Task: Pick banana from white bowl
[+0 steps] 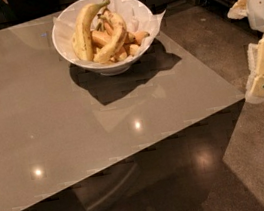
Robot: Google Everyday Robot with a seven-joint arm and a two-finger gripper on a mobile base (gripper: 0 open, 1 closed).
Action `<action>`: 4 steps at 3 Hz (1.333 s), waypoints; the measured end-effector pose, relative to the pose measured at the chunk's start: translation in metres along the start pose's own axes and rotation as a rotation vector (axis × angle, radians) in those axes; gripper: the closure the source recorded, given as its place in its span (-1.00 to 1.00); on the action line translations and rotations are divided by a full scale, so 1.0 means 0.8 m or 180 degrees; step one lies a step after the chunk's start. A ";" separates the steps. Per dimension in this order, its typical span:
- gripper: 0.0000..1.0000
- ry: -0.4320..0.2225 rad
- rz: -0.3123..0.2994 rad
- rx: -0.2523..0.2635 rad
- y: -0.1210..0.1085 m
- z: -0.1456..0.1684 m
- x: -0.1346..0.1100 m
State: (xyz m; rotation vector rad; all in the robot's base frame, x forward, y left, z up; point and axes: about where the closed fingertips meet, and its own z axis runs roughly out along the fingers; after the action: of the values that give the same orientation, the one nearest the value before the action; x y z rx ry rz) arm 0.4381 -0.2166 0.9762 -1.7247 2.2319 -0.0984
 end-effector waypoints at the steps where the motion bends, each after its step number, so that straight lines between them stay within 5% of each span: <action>1: -1.00 0.0000 0.0000 0.0000 0.000 0.000 0.000; 2: -1.00 -0.0013 0.0062 0.0016 -0.003 -0.001 -0.006; 4: -1.00 0.0115 0.0740 -0.0236 -0.065 0.034 -0.028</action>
Offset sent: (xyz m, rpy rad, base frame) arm 0.0066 0.0075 -0.0005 0.0181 0.0185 -0.0414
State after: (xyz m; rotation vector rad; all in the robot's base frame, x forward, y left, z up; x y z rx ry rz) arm 0.4989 -0.2058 0.9678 -1.4958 2.4729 0.0069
